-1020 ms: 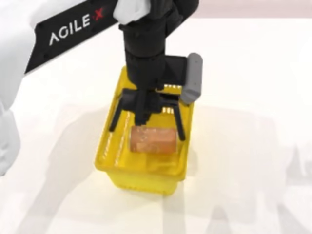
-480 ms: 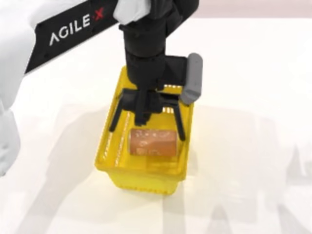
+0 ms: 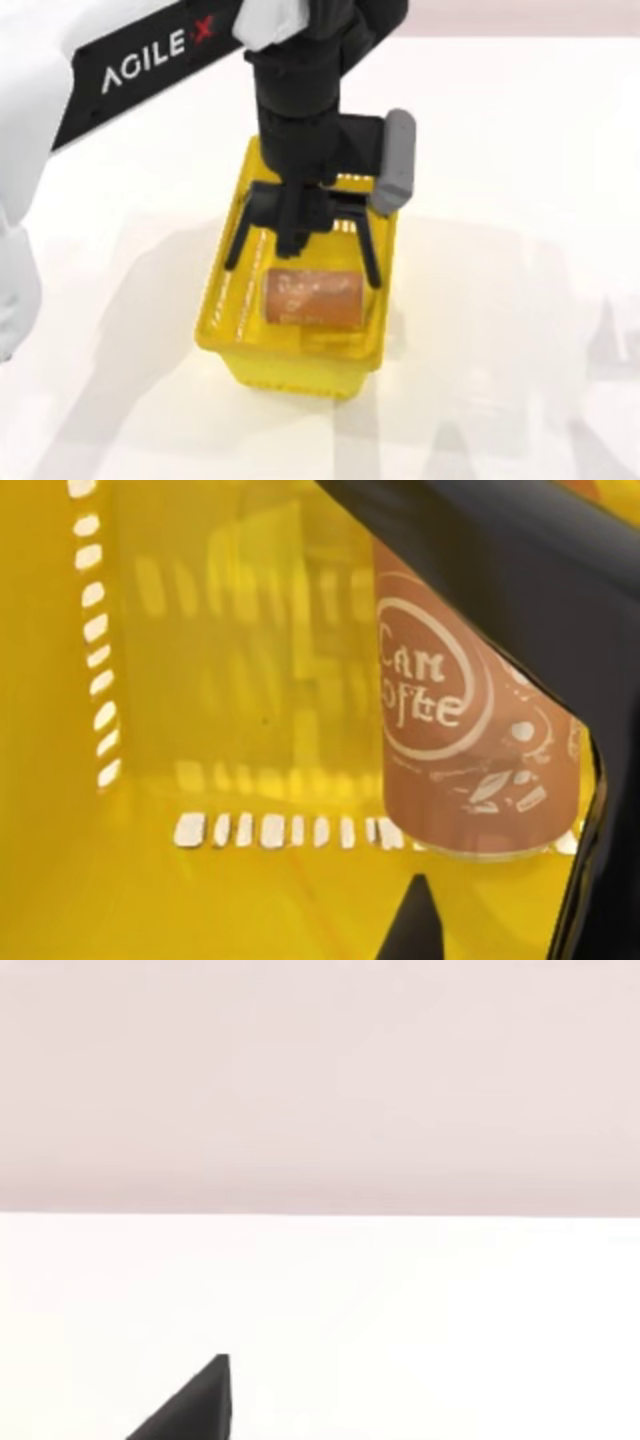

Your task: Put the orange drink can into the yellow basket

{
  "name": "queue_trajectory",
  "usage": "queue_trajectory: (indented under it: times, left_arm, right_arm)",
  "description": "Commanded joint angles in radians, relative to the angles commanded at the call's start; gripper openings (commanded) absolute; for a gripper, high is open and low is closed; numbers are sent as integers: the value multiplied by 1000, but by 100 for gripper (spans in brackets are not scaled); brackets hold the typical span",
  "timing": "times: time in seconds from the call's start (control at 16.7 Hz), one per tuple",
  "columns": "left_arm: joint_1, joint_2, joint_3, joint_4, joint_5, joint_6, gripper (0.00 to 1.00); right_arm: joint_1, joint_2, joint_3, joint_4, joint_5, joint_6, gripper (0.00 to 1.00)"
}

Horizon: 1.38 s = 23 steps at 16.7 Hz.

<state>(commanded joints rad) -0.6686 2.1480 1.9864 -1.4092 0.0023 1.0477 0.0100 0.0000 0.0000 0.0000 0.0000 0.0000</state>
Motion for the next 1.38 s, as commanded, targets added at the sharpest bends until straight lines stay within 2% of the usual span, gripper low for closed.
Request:
queue_trajectory:
  times: [0.96,1.38]
  left_arm:
    - [1,1,3,-4,0,3,0]
    - [56,-12,172,-188,0,37,0]
  right_arm:
    - [0,0,0,0,0,0,100]
    - [0,0,0,0,0,0,100]
